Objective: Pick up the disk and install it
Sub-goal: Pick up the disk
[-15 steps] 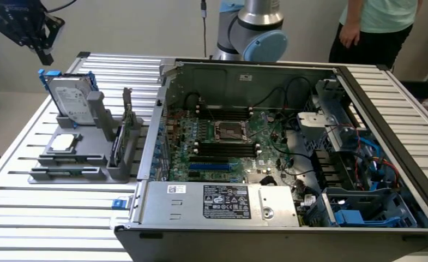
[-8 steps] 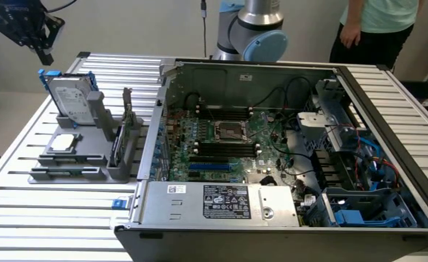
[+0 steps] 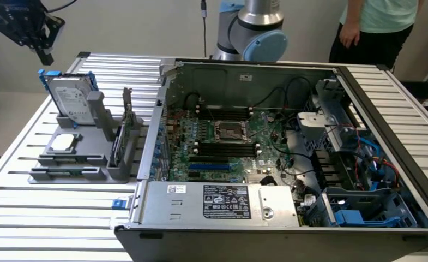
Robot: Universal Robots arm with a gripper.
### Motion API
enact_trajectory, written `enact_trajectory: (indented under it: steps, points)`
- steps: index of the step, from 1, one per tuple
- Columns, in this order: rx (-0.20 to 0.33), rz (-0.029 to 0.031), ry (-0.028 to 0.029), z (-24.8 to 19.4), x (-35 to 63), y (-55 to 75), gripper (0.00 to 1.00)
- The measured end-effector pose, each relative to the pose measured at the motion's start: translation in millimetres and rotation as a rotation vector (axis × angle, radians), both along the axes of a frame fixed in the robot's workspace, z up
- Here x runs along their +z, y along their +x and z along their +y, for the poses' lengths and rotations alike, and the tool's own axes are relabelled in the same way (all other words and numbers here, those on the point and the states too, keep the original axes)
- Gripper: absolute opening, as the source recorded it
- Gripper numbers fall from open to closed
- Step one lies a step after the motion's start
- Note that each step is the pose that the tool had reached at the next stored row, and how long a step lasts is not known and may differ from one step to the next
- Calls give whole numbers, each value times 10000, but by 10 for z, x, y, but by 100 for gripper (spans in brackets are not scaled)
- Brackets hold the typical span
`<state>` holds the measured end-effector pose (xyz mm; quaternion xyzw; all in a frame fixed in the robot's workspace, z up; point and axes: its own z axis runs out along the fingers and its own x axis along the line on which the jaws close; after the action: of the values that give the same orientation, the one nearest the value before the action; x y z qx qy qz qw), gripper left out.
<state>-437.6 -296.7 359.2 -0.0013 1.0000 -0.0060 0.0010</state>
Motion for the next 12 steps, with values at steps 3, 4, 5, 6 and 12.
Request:
enact_trajectory:
  steps: [3,4,5,6,12]
  points:
    - [319,-2,97,3,-1,0,11]
    - [464,-2,133,3,-1,0,11]
    - [603,0,168,3,0,0,11]
    - [748,-1,197,3,0,0,11]
    - [1814,10,230,2,0,-1,11]
